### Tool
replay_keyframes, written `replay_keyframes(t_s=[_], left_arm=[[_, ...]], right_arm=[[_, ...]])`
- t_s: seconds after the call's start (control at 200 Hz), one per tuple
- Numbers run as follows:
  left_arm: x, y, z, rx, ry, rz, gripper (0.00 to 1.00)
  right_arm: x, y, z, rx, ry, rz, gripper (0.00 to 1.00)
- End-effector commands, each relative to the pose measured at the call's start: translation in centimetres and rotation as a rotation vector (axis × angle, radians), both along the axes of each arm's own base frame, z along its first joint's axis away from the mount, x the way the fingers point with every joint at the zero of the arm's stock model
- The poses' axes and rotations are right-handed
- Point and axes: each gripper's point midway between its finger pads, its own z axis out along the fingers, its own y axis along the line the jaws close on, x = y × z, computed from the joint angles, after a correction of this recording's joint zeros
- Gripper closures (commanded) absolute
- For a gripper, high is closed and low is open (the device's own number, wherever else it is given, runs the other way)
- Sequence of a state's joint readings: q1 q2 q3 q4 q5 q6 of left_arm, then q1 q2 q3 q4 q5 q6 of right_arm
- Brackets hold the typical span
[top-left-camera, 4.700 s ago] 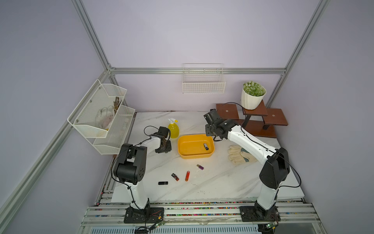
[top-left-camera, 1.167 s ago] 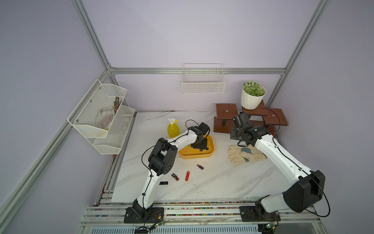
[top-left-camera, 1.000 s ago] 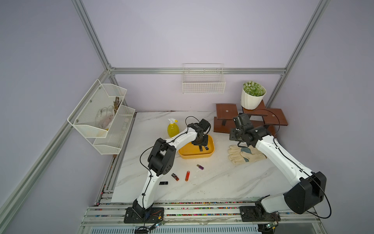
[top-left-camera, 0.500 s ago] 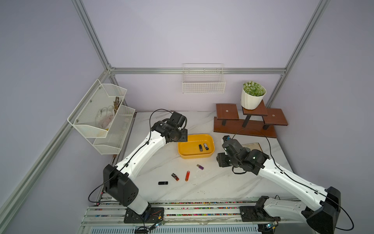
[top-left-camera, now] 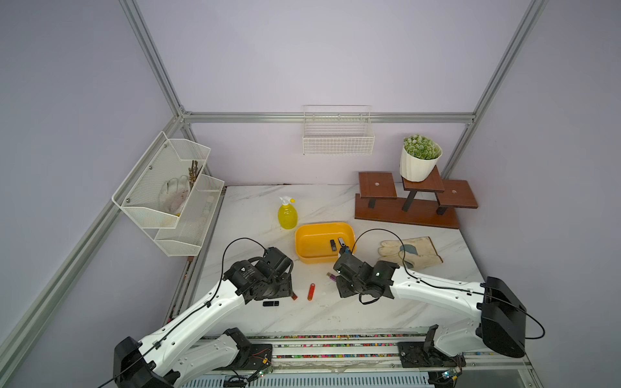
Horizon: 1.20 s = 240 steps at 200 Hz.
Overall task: Put the usb flash drive into the storage box
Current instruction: Pick up the USB flash from the center of the board.
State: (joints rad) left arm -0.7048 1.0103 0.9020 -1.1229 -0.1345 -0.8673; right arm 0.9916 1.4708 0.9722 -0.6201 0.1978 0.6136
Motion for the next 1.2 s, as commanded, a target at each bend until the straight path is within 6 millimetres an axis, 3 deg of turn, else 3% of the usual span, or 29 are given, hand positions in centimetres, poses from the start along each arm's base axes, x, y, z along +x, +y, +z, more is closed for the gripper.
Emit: replay_keyframes(t_s=[0.0, 0.145, 0.375, 0.7, 1.195], left_arm=[[0.0, 0.2, 0.4, -0.021, -0.017, 0.061, 0.27], [-0.2, 0.3, -0.6, -0.001, 0.015, 0.058, 0.26], [-0.6, 0.5, -1.5, 0.001, 0.029, 0.069, 0.25], [-0.9, 0.7, -2.0, -0.002, 0.034, 0.077, 0.25], [-0.5, 0.5, -2.2, 0.013, 0.032, 0.067, 0.24]], right_arm=[[2.2, 1.6, 0.6, -0.016, -0.105, 0.04, 0.44], [3.2, 2.8, -1.8, -0.083, -0.102, 0.095, 0.44], [4.9, 3.5, -3.8, -0.14, -0.121, 0.12, 0.44], [7.0, 3.7, -4.9, -0.142, -0.132, 0.126, 0.45], [5.5, 3.6, -7.3, -0.14, 0.016, 0.17, 0.49]])
